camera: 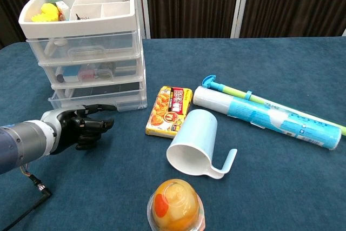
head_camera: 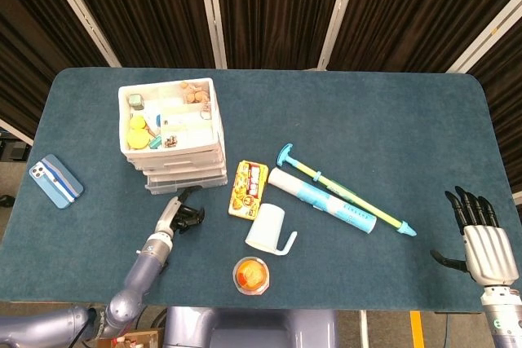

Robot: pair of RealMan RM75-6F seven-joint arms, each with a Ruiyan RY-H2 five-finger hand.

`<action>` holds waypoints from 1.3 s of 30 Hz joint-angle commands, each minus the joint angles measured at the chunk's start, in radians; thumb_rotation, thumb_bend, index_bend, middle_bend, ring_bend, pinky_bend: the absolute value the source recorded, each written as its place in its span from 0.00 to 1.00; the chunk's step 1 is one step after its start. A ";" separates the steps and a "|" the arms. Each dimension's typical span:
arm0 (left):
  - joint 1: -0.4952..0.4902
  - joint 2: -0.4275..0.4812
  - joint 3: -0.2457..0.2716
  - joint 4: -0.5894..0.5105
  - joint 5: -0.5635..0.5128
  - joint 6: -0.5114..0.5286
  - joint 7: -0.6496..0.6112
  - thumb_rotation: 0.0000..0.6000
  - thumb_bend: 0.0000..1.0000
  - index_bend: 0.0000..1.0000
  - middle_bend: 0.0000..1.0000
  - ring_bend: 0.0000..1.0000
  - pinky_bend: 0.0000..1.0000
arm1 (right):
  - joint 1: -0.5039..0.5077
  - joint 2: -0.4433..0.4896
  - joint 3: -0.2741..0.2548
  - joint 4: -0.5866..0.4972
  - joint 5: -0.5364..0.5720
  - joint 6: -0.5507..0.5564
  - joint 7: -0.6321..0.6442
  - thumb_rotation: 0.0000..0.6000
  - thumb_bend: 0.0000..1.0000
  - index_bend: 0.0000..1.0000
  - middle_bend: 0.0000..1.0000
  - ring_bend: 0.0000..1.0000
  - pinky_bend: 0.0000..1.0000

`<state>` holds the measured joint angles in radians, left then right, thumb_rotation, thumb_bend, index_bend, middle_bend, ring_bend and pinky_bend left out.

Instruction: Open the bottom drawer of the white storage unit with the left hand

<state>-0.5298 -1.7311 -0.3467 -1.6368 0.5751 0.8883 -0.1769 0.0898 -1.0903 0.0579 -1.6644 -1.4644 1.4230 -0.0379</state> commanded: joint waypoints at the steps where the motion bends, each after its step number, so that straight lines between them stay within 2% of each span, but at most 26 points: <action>1: 0.037 0.026 0.036 -0.042 0.042 0.017 -0.016 1.00 0.55 0.21 0.98 0.96 0.95 | 0.000 0.000 0.000 -0.002 0.001 0.001 0.000 1.00 0.14 0.00 0.00 0.00 0.00; 8: 0.092 0.081 0.115 -0.105 0.126 0.029 -0.016 1.00 0.55 0.24 0.98 0.96 0.94 | -0.002 0.000 0.002 -0.010 0.014 -0.004 0.002 1.00 0.14 0.00 0.00 0.00 0.00; 14: 0.104 0.114 0.183 -0.122 0.306 0.099 0.073 1.00 0.54 0.30 0.98 0.96 0.94 | -0.003 0.001 0.005 -0.018 0.025 -0.006 0.003 1.00 0.14 0.00 0.00 0.00 0.00; 19: 0.101 0.113 0.192 -0.114 0.448 0.208 0.168 1.00 0.55 0.30 0.98 0.95 0.94 | -0.003 0.002 0.007 -0.021 0.032 -0.008 0.003 1.00 0.14 0.00 0.00 0.00 0.00; 22: 0.088 0.102 0.183 -0.092 0.492 0.287 0.286 1.00 0.55 0.30 0.98 0.95 0.94 | -0.003 0.003 0.006 -0.023 0.038 -0.014 -0.002 1.00 0.14 0.00 0.00 0.00 0.00; 27: 0.055 0.094 0.139 -0.092 0.447 0.355 0.479 1.00 0.55 0.30 0.98 0.96 0.94 | -0.002 0.005 0.006 -0.030 0.045 -0.020 -0.006 1.00 0.14 0.00 0.00 0.00 0.00; 32: 0.006 0.111 0.104 -0.098 0.292 0.347 0.679 1.00 0.55 0.30 0.99 0.96 0.94 | -0.002 0.007 0.005 -0.033 0.045 -0.021 -0.003 1.00 0.14 0.00 0.00 0.00 0.00; 39: -0.042 0.116 0.067 -0.101 0.100 0.317 0.784 1.00 0.55 0.30 0.98 0.96 0.94 | -0.001 0.008 0.006 -0.036 0.049 -0.026 0.000 1.00 0.14 0.00 0.00 0.00 0.00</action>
<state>-0.5438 -1.6183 -0.2607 -1.7385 0.7383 1.2172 0.5663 0.0889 -1.0820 0.0639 -1.7003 -1.4150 1.3974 -0.0382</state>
